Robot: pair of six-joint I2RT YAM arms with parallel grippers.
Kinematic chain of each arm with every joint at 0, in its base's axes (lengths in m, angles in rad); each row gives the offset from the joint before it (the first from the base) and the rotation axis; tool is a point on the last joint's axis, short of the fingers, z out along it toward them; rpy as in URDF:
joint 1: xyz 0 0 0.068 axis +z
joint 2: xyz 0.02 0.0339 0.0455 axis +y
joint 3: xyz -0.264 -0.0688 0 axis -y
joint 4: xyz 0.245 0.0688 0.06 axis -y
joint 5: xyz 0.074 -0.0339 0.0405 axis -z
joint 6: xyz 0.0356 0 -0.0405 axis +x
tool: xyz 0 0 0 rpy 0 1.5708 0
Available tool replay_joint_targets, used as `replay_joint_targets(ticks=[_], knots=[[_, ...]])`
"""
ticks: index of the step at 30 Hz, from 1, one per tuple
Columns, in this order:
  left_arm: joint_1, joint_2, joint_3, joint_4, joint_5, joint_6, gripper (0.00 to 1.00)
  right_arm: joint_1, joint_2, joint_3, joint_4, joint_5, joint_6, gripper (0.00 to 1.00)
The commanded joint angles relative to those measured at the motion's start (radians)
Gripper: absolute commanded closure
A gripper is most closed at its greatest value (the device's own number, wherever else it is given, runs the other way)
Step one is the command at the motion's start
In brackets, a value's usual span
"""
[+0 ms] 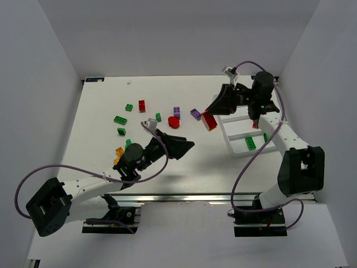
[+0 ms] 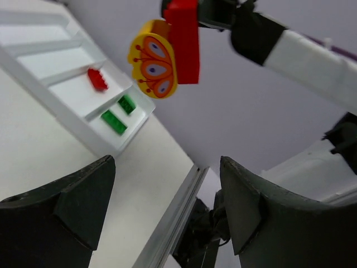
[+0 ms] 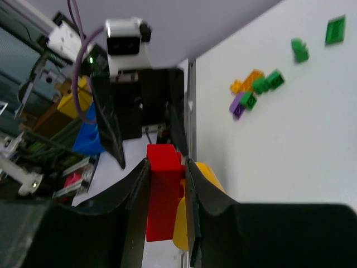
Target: Sort the legos into containers by color
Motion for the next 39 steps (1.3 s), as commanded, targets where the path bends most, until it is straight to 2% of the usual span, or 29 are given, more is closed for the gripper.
replay_joint_targets(ticks=[1, 7, 15, 19, 21, 23, 26, 28, 29, 34, 39], knots=[[0.001, -0.001, 0.029, 0.233, 0.065, 0.075, 0.15, 0.01, 0.014, 0.052, 0.666, 0.007, 0.608, 1.0], [0.001, 0.013, 0.07, 0.248, 0.073, 0.16, 0.15, 0.059, 0.016, 0.197, 0.58, 0.042, 0.582, 1.0], [0.007, 0.053, 0.137, 0.339, 0.08, 0.161, 0.15, 0.076, 0.035, 0.421, 0.443, 0.088, 0.519, 1.0], [0.009, 0.07, 0.267, 0.227, 0.048, 0.237, 0.16, 0.079, 0.045, 0.527, 0.301, 0.157, 0.444, 1.0], [0.009, 0.077, 0.323, 0.051, 0.015, 0.29, 0.19, 0.07, 0.042, 0.555, 0.123, 0.217, 0.357, 1.0], [0.003, 0.085, 0.373, -0.079, -0.068, 0.344, 0.19, 0.07, 0.034, 0.569, 0.041, 0.323, 0.32, 1.0], [-0.029, 0.099, 0.409, -0.166, -0.227, 0.425, 0.18, 0.072, 0.003, 0.558, -0.094, 0.479, 0.298, 1.0], [-0.052, 0.116, 0.44, -0.209, -0.298, 0.472, 0.18, 0.078, -0.015, 0.537, -0.117, 0.592, 0.298, 1.0], [-0.077, 0.125, 0.453, -0.245, -0.387, 0.517, 0.18, 0.082, -0.026, 0.52, -0.131, 0.64, 0.297, 1.0], [-0.138, 0.2, 0.513, -0.267, -0.614, 0.655, 0.17, 0.154, -0.06, 0.549, -0.339, 0.915, 0.258, 1.0], [-0.192, 0.275, 0.572, -0.244, -0.758, 0.796, 0.17, 0.19, -0.078, 0.507, -0.435, 1.016, 0.304, 1.0]])
